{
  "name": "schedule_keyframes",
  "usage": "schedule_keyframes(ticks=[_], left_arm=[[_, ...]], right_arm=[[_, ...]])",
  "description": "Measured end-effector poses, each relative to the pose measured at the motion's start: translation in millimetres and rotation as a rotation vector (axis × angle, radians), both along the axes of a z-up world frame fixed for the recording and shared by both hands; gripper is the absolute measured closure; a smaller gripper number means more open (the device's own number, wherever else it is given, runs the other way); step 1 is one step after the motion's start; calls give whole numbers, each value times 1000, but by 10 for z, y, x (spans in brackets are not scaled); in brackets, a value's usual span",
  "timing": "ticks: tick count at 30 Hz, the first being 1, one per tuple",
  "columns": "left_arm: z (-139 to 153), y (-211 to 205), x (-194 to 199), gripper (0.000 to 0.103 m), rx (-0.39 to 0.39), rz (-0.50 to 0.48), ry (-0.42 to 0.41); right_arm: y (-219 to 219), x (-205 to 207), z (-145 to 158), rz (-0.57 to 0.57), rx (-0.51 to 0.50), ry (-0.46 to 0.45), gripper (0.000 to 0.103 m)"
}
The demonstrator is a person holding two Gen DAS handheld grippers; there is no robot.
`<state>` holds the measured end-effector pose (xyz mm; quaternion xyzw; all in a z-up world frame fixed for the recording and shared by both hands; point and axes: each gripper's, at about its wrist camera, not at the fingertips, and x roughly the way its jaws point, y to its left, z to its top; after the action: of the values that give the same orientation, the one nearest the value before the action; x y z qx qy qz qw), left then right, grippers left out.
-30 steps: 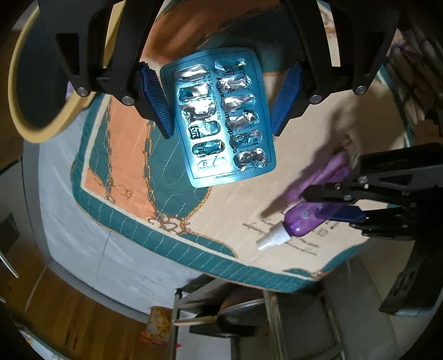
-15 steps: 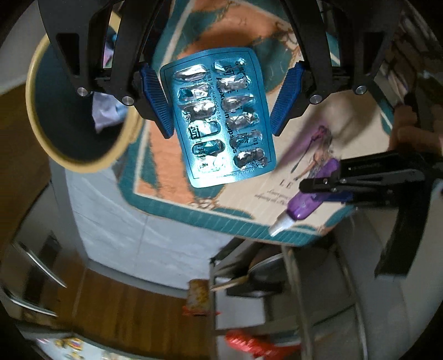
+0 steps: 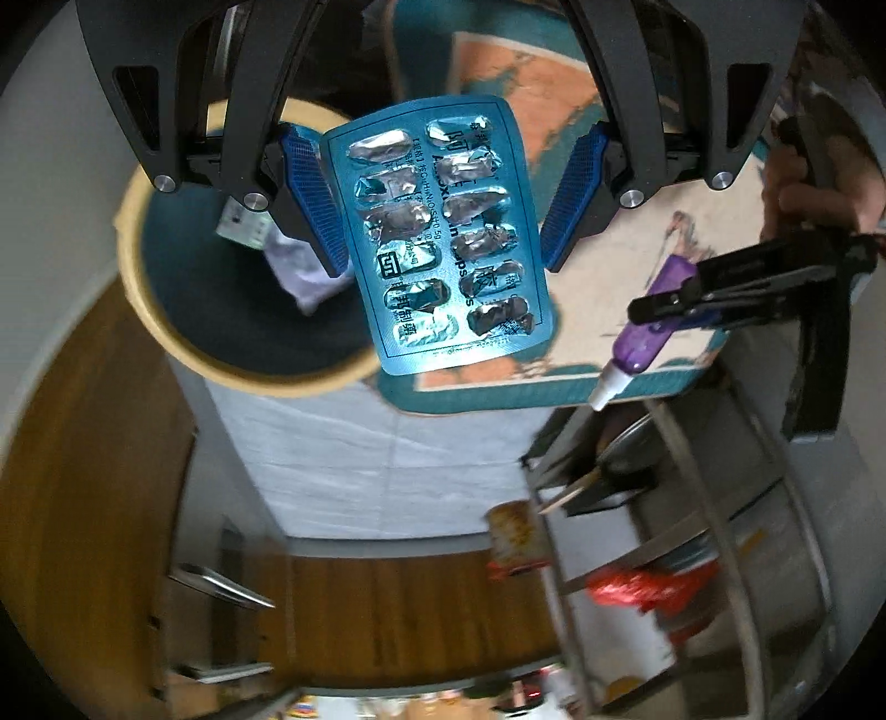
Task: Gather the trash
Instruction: 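Carry the purple bottle and blue blister pack over the bin with both tools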
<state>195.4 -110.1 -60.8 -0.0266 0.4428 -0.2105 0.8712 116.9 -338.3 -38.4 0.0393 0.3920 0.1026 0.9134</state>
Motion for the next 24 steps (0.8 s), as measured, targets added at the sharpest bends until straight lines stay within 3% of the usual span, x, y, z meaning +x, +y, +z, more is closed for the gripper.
schedule_keyframes(ticks=[12,24], left_arm=[[23,-774,-55,71,-44,-156,-42],[-135,-1263,30,71,-81,-218,-10]], right_arm=[[-657,-116,-117,-184,31,-15,31],[-925,-104,-247,-274,56,-18,31]])
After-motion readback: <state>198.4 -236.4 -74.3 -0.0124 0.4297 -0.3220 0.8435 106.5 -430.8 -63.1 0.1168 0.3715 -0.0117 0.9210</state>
